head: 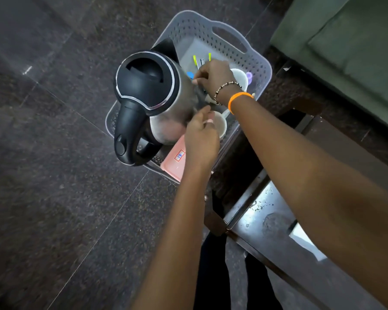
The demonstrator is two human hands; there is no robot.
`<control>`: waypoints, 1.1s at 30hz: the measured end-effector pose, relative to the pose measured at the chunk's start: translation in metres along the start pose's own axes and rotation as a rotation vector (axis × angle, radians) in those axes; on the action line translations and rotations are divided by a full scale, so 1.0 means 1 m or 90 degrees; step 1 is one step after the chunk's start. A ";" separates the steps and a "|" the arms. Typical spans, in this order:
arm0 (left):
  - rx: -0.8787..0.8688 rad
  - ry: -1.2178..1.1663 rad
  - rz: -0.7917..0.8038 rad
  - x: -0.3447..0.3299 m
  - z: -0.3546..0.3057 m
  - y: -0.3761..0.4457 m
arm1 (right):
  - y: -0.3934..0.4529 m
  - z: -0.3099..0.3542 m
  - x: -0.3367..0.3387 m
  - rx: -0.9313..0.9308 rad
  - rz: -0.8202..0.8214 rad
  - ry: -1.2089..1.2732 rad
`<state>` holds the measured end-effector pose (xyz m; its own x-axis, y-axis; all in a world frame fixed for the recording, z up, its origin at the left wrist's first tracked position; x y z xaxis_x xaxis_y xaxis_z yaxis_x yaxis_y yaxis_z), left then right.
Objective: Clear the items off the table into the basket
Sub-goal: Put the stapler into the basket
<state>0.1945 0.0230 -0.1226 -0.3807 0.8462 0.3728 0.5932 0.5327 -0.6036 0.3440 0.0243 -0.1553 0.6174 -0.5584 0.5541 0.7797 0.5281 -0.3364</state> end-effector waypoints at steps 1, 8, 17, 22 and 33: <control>-0.007 0.002 0.002 0.000 -0.002 0.000 | -0.001 0.000 0.000 0.003 0.004 -0.013; -0.064 -0.010 -0.023 -0.003 -0.019 -0.008 | -0.051 -0.023 0.045 -0.061 -0.098 0.206; -0.091 0.070 0.109 -0.071 0.011 -0.069 | -0.207 -0.120 0.071 -0.231 -0.183 0.374; -0.037 0.175 0.233 -0.131 0.062 -0.115 | -0.309 -0.207 0.066 -0.371 -0.254 0.285; 0.036 0.350 0.404 -0.232 0.127 -0.174 | -0.431 -0.372 0.041 -0.793 -0.473 0.526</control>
<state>0.0891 -0.2675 -0.1938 0.4216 0.8763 0.2330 0.5366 -0.0340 -0.8432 0.0724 -0.4640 -0.2713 -0.3316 -0.8167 0.4723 0.2600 -0.5603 -0.7864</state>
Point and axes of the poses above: each hand's wrist, its own y-axis towards the middle knuckle, its own x-axis out of the back of the hand, z = x × y, the point moved 6 cm from there along y, towards the middle knuckle, and after that the axes turned 15 degrees about y, right-handed, at the moved point
